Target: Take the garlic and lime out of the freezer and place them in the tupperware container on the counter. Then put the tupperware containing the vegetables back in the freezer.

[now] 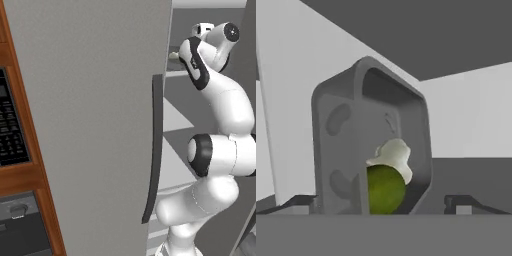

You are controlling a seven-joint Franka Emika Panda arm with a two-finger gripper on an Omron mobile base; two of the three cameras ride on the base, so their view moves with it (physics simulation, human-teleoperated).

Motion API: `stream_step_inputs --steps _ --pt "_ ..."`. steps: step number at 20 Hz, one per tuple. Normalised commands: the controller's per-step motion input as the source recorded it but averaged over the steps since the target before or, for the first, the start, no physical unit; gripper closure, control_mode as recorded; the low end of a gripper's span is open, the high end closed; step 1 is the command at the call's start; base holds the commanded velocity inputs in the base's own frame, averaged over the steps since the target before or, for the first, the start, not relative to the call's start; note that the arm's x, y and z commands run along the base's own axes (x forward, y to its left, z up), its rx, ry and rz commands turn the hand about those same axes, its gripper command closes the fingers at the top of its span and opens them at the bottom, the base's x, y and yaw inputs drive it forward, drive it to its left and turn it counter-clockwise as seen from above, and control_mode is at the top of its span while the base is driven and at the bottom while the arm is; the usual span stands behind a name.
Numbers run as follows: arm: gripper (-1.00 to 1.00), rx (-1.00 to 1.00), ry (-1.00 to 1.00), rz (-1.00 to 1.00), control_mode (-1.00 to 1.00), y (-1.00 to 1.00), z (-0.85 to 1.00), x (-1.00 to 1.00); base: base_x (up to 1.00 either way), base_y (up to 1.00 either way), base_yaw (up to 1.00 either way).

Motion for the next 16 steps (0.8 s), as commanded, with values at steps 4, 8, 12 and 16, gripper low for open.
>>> stream_step_inputs --steps 4,8,12,16 --pt "-1.0 -0.01 -0.01 0.0 -1.0 0.08 0.28 -0.5 0.0 0.0 0.0" --pt "-1.0 -0.02 -0.02 0.0 -1.0 0.04 0.05 -1.0 0.0 0.0 0.0" --pt "-1.0 -0.03 -0.07 0.0 -1.0 0.01 0.09 -1.0 0.0 0.0 0.0" --pt "-1.0 -0.08 -0.08 0.0 -1.0 0.21 0.02 -1.0 0.0 0.0 0.0"
